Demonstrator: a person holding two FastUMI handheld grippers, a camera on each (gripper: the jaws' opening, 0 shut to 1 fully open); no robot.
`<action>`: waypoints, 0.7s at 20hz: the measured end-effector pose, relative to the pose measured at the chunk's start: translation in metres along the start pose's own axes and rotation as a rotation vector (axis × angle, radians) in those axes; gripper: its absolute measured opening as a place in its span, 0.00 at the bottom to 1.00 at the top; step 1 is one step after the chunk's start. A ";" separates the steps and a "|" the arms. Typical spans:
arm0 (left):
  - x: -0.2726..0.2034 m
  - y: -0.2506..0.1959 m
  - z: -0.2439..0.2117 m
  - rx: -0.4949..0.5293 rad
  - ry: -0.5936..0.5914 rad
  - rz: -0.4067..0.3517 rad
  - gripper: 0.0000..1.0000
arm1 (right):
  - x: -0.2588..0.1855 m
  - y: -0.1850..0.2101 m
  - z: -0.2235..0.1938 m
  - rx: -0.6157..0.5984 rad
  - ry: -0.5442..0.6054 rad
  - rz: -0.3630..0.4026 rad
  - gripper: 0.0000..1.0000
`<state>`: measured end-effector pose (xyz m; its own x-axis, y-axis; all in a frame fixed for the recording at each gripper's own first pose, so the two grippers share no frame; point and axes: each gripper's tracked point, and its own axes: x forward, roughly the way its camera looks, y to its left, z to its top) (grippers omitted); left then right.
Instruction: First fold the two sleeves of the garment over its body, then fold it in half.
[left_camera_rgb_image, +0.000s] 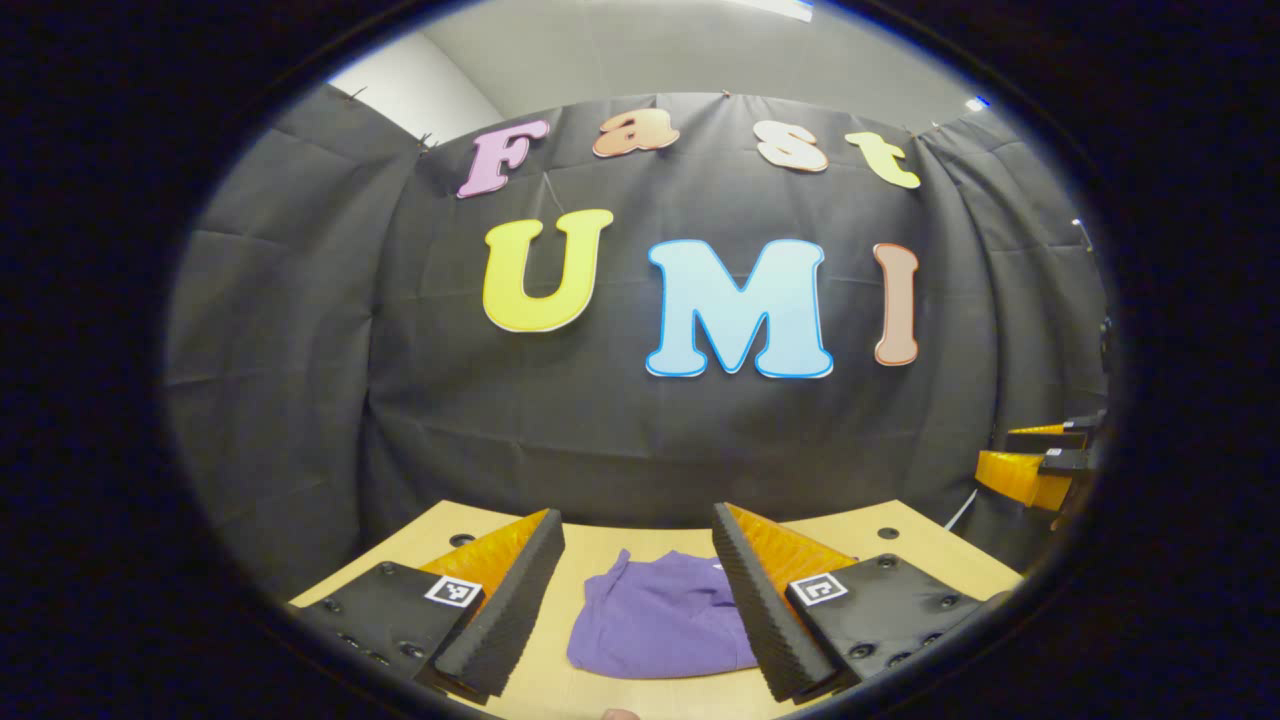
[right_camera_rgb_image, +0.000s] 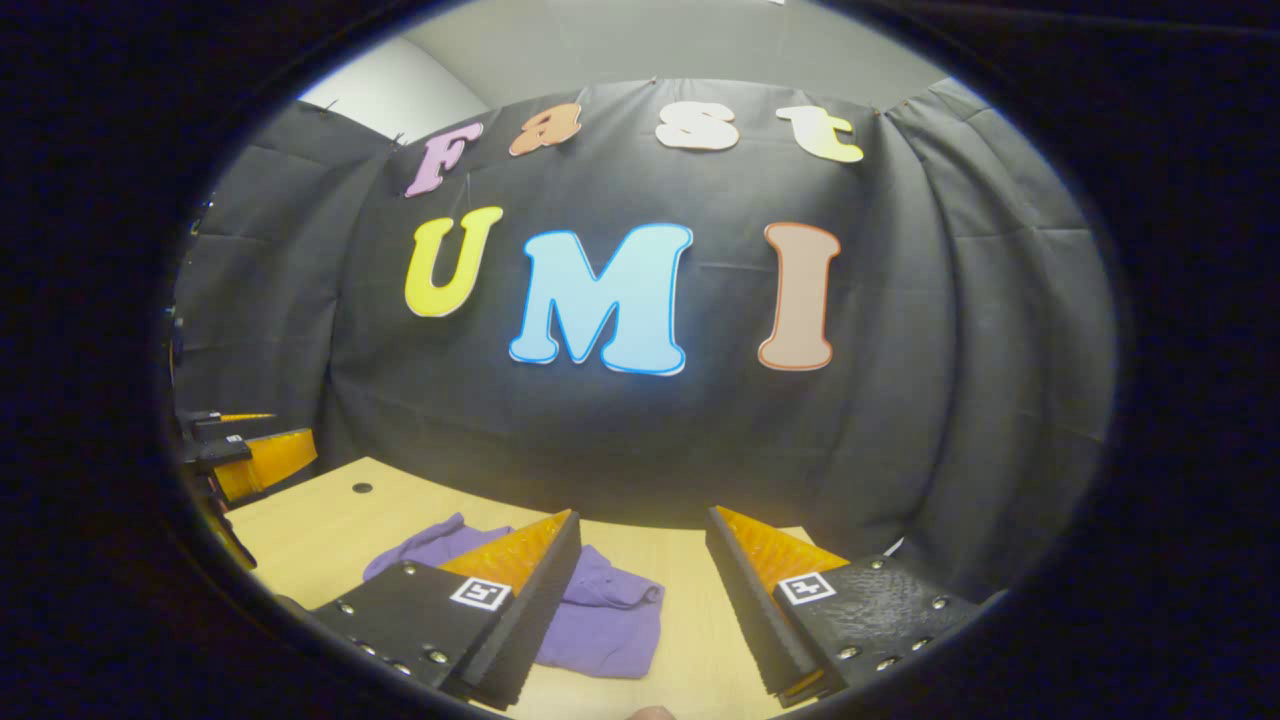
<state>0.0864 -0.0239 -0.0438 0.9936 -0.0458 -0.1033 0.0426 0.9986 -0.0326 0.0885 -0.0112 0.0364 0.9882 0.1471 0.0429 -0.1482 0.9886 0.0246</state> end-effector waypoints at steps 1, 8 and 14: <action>-0.004 -0.001 0.004 0.000 -0.007 -0.008 0.93 | -0.005 -0.002 0.006 0.001 -0.018 -0.014 0.82; -0.017 -0.005 0.008 0.014 -0.014 -0.035 0.93 | -0.023 0.000 0.016 0.042 -0.045 -0.057 0.82; -0.026 0.000 0.014 0.018 -0.029 -0.052 0.93 | -0.037 0.003 0.016 0.079 -0.040 -0.092 0.80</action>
<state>0.0621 -0.0226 -0.0271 0.9926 -0.0966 -0.0733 0.0955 0.9952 -0.0190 0.0506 -0.0144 0.0511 0.9956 0.0530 0.0768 -0.0612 0.9922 0.1085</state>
